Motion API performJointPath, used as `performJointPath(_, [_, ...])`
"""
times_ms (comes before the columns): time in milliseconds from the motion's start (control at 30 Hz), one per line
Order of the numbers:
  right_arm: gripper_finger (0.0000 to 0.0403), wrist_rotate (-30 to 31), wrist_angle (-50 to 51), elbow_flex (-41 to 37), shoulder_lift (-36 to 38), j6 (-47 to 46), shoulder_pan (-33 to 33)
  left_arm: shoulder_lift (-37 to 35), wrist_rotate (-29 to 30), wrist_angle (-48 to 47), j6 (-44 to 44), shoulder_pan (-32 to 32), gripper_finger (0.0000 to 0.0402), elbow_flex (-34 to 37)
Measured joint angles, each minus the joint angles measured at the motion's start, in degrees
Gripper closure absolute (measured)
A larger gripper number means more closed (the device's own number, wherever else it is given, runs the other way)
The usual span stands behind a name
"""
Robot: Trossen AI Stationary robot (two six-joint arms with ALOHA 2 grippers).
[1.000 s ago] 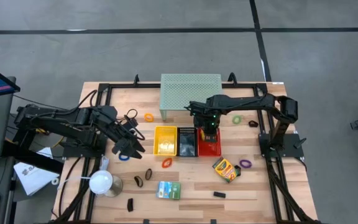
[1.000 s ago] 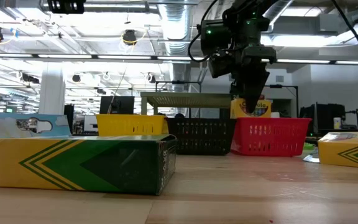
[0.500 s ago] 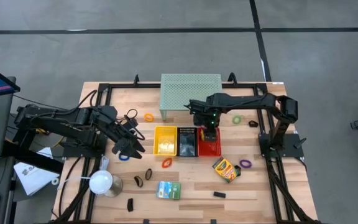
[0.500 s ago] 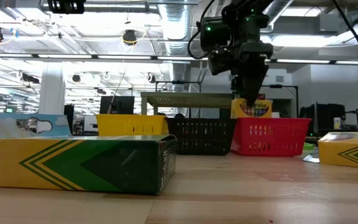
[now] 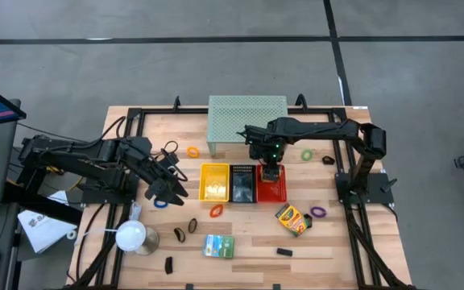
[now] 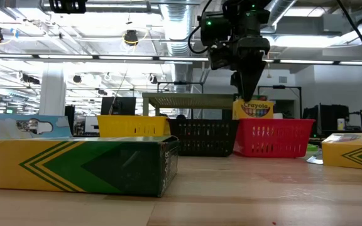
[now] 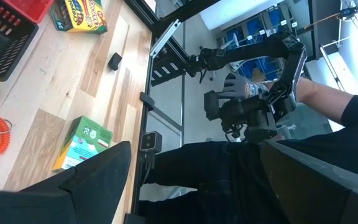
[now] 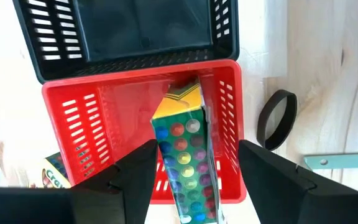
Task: Pick & Place Office Desk Supplies
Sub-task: Put the crayons box into the red bin
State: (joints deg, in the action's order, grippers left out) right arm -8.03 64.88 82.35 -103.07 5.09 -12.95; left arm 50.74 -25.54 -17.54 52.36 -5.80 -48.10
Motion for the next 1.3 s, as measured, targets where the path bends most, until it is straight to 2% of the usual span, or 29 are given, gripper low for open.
performJointPath(1033, [0.0184, 2.12, -1.73, 0.17, 0.05, -0.15, -2.19, 0.00, 0.01, 0.02, 0.12, -0.01, 0.0048, 0.00])
performJointPath(1300, [0.0184, 2.12, 4.49, 6.66, 1.02, -0.88, -2.16, 0.00, 0.00, 0.00, 0.13, -0.01, 0.0048, 0.00])
